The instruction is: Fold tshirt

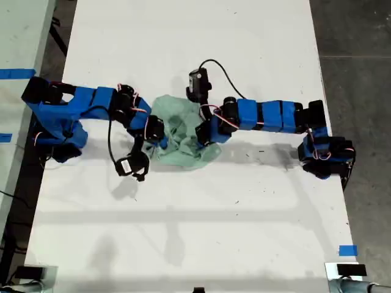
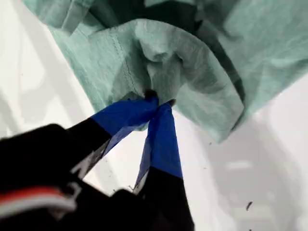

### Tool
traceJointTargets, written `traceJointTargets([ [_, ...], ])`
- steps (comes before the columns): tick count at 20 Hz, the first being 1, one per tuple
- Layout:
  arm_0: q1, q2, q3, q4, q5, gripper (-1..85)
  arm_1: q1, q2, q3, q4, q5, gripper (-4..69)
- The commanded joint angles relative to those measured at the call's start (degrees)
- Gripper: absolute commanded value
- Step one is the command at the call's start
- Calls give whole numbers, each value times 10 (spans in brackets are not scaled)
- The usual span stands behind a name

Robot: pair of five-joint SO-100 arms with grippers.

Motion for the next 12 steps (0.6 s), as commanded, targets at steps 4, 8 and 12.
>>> traceJointTargets([
  [4,-185,25,1,-16,120,1,120,64,-47,5,-80,-12],
  [8,-202,3,1,-30,125,1,135,54,-47,-4,-91,-13],
  [12,-221,4,-10,-36,127,294,163,42,-46,5,-76,396],
])
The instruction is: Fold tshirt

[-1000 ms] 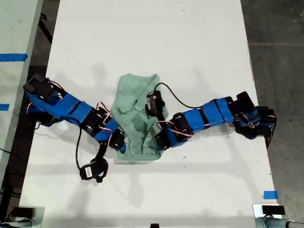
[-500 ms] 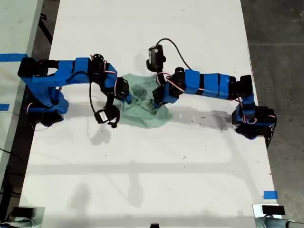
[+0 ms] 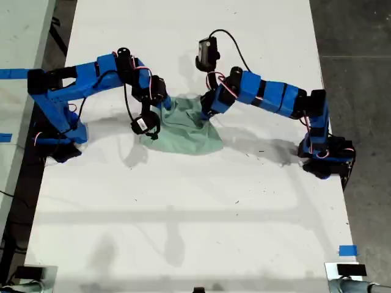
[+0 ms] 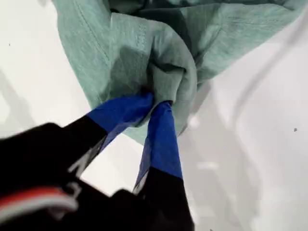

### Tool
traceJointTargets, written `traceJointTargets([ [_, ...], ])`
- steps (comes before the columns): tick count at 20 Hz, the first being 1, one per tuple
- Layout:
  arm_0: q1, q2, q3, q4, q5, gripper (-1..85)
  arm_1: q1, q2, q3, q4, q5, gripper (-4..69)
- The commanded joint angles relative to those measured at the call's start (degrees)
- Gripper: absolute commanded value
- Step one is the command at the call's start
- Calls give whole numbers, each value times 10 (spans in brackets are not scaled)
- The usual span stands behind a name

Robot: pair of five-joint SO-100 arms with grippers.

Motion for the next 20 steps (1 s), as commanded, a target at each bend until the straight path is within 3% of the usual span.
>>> traceJointTargets([
  [1,-44,23,-24,6,7,306,44,47,-47,16,-1,389],
  [5,-147,130,-11,62,29,314,119,126,-38,103,-29,308],
  [11,-253,321,149,42,62,313,150,347,211,100,-45,258],
  [14,-223,455,297,-10,62,291,120,482,356,76,-38,190],
  [16,-185,596,442,-67,46,205,93,589,470,48,-11,133],
  [20,-53,831,660,-107,-55,14,36,795,688,40,63,122],
])
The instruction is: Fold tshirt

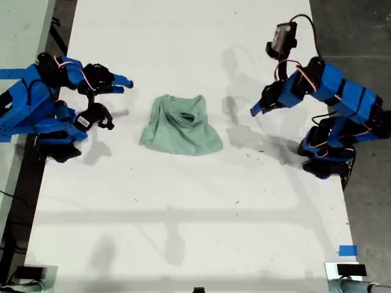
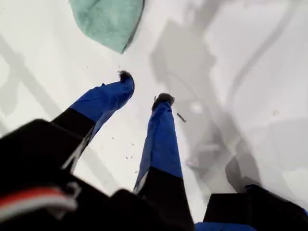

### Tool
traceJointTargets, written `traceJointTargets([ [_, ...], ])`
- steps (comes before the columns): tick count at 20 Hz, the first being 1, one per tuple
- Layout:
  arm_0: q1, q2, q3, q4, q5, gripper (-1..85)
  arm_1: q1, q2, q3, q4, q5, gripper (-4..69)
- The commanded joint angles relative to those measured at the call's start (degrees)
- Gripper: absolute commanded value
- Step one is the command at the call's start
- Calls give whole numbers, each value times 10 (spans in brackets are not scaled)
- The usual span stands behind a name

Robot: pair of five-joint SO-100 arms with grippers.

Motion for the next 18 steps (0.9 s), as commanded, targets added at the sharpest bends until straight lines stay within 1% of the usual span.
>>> traceJointTargets([
  [1,112,161,126,-55,-78,1,-53,152,127,-30,61,115],
  [2,154,223,176,-69,-108,1,-66,216,188,-40,89,113],
  [3,188,282,221,-68,-142,1,-77,305,259,-45,110,54],
  [4,216,338,260,-55,-171,1,-88,413,324,-31,138,24],
  [5,237,392,295,-33,-192,1,-106,529,388,-20,161,16],
  [6,255,466,330,-17,-200,1,-149,619,441,-38,171,4],
  [7,276,486,357,-32,-201,1,-164,631,453,-46,180,-8],
  [8,287,475,383,-58,-206,1,-160,620,453,-47,178,-10],
  [10,294,468,405,-67,-214,1,-149,613,456,-59,171,-12],
  [11,293,480,404,-62,-211,1,-152,583,450,-81,165,-12],
  [12,289,481,404,-62,-211,2,-158,511,425,-128,155,-12],
  [14,281,481,404,-62,-209,12,-170,249,292,-237,114,-13],
  [16,282,481,405,-62,-209,32,-185,27,131,-314,69,-13],
  [17,284,481,405,-61,-209,44,-192,-66,45,-333,47,-13],
  [18,290,481,405,-61,-208,48,-201,-161,-52,-336,30,-13],
])
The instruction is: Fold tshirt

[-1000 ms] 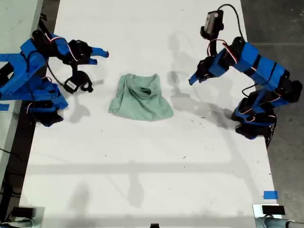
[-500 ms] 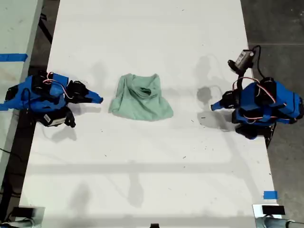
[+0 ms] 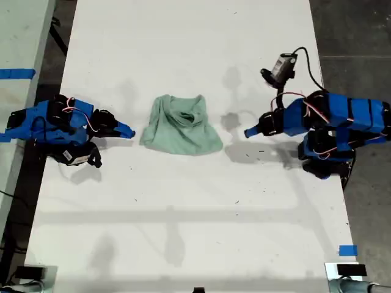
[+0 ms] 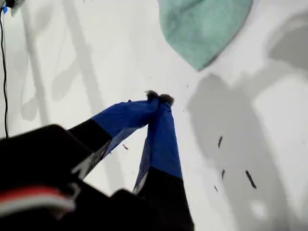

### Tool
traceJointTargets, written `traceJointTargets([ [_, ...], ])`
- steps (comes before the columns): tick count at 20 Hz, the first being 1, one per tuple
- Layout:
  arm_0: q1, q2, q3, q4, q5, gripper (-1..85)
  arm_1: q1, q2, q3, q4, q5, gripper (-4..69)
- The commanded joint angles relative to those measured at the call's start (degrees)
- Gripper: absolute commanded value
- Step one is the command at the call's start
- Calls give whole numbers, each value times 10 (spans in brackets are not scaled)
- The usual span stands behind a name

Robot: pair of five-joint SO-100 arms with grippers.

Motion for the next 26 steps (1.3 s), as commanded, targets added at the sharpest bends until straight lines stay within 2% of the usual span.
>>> traceJointTargets([
  [1,25,57,4,-12,-7,59,-31,-288,-294,-45,-53,-14],
  [3,38,58,4,-11,-4,106,-50,-449,-467,-38,-72,-14],
  [4,34,58,4,-11,-3,62,-57,-518,-542,-25,-76,-14],
  [6,30,58,4,-11,-3,63,-67,-624,-654,-4,-80,-15],
  [9,11,58,4,-9,9,113,-64,-678,-686,-6,-82,-15],
  [13,11,58,4,-8,14,117,-35,-694,-683,-5,-105,-15],
  [16,11,58,4,-8,14,117,23,-725,-683,-9,-142,-15],
  [22,1,58,4,-7,24,117,192,-763,-738,-6,-254,-15],
  [26,-2,58,4,-7,24,117,249,-688,-759,54,-290,-15],
])
